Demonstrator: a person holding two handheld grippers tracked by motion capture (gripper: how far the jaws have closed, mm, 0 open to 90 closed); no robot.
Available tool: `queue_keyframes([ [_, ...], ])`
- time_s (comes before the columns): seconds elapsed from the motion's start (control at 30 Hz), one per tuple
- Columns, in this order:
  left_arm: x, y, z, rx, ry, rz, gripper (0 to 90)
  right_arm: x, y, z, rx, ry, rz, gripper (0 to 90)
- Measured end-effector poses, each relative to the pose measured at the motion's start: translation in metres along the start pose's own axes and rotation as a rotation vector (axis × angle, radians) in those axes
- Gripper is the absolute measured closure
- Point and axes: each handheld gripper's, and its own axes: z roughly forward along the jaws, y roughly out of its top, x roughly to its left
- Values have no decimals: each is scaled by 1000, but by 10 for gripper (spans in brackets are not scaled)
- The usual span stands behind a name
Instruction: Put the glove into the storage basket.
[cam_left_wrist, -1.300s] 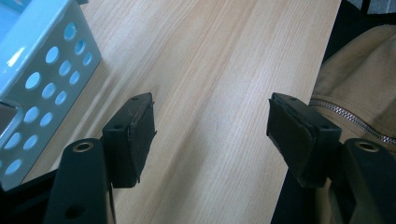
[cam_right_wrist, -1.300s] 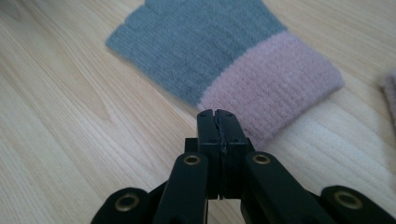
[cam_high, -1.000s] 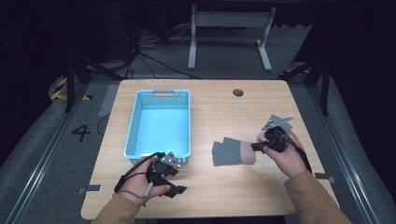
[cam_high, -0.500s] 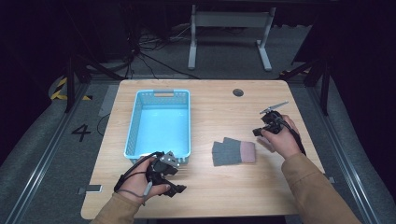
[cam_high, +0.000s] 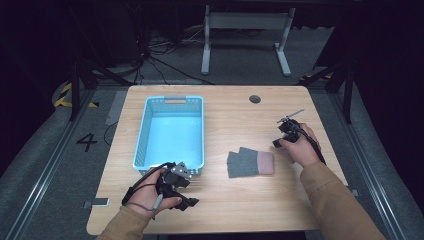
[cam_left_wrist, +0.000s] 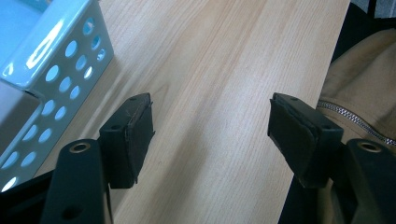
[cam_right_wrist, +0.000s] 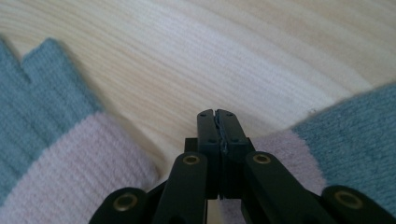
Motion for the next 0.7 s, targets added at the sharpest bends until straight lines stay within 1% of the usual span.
queue_keyframes([
  [0.17, -1, 1, 1, 1, 1, 6, 322, 3, -13, -3, 25, -19, -25, 896],
  [0.2, -1, 2, 2, 0, -4, 5, 321, 3, -17, -5, 27, -18, -27, 896],
  [0.27, -2, 2, 3, 4, -3, 6, 321, 2, -23, -9, 29, -9, -18, 896],
  [0.3, -2, 2, 3, 4, -3, 6, 321, 2, -23, -9, 29, -9, -18, 896],
  [0.33, -1, 2, 4, 7, -5, 10, 321, 1, -29, -12, 31, -6, -7, 896],
  [0.53, -2, 4, 4, 10, -7, 13, 321, -7, -45, -21, 48, -16, 14, 896],
  [0.7, -2, 4, 5, 11, -4, 12, 320, -13, -53, -26, 49, -25, 31, 896],
])
